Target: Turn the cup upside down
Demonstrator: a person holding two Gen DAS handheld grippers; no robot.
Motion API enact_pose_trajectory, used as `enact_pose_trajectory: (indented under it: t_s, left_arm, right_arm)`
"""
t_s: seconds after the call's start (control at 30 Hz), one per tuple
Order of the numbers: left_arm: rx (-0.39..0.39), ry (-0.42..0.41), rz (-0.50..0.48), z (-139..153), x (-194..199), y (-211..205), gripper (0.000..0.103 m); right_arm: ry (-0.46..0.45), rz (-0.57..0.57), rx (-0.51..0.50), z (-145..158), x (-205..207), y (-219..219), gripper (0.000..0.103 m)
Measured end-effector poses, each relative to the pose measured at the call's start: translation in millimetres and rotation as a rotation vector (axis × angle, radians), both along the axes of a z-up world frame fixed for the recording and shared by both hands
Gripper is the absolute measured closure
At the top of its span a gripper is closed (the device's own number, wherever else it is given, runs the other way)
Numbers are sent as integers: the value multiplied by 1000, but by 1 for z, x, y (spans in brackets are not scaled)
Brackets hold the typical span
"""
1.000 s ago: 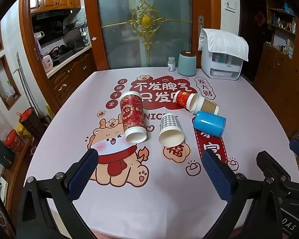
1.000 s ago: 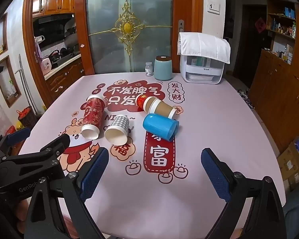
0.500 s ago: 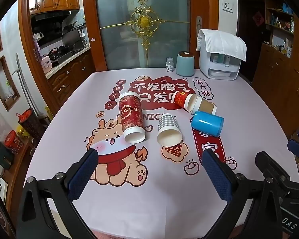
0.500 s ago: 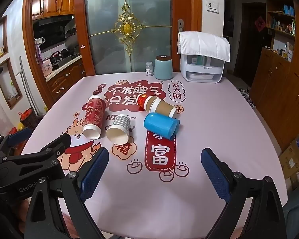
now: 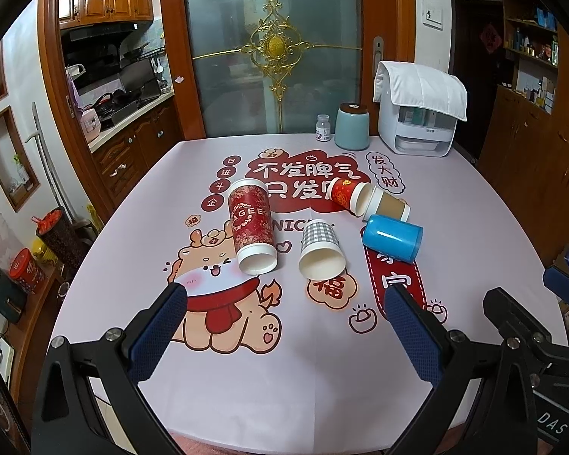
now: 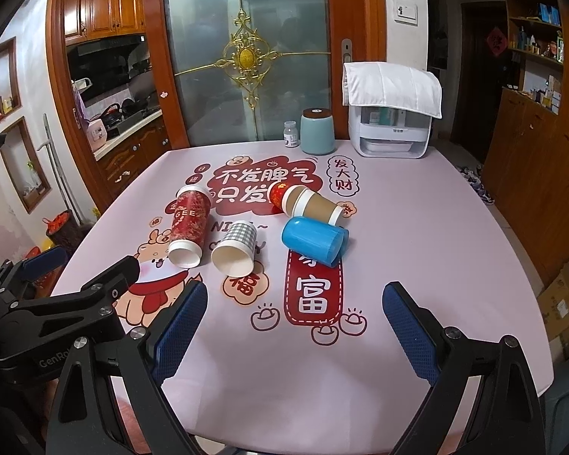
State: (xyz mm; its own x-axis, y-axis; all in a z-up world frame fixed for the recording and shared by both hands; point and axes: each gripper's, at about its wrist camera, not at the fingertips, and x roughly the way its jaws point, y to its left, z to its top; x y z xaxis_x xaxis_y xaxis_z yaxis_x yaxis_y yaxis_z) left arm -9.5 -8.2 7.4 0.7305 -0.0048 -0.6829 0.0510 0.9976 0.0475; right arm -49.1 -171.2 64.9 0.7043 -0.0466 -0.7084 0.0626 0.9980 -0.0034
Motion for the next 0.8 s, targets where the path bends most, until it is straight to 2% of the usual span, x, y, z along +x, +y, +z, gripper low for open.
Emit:
enact_pose_trajectory:
  t_s: [0.8]
  left_arm:
    - [-7,3,-8,2,-10,-3,1]
  right_arm:
    - [-14,-9,30,7,-13,-6,8]
